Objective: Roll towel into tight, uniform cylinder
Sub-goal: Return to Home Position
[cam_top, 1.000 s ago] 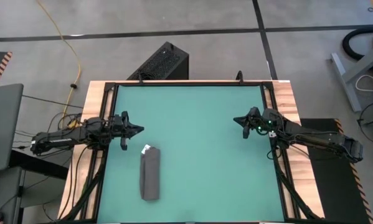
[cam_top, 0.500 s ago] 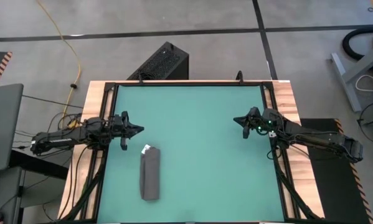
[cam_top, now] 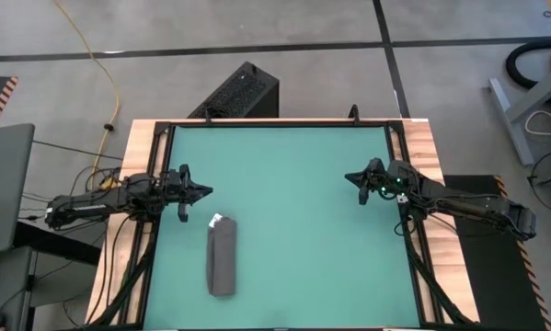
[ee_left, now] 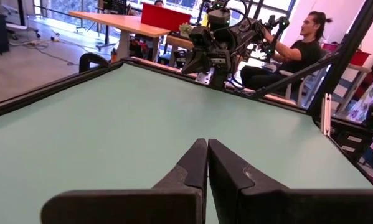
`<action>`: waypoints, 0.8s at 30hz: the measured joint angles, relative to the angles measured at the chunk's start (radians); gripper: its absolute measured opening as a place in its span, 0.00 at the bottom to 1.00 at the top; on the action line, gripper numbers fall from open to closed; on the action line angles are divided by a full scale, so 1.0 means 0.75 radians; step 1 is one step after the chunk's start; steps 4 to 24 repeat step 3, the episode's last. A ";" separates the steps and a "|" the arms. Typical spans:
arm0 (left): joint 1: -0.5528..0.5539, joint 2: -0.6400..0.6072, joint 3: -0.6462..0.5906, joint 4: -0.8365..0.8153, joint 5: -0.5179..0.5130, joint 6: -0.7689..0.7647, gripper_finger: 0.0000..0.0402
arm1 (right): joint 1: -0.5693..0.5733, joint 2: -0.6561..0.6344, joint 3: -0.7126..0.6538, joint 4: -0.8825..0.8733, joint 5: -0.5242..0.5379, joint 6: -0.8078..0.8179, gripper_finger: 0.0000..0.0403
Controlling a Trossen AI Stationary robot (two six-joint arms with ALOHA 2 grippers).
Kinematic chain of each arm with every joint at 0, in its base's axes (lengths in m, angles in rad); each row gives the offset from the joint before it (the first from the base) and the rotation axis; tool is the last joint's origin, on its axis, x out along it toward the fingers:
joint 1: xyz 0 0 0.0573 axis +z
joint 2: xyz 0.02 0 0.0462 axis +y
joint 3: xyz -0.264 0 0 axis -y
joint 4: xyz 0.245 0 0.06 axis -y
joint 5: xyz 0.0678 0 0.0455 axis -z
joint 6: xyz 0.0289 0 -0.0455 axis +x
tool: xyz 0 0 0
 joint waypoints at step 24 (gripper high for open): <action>0.000 0.000 0.000 0.000 0.000 0.000 0.00 | 0.000 0.000 0.000 0.000 0.000 0.000 0.07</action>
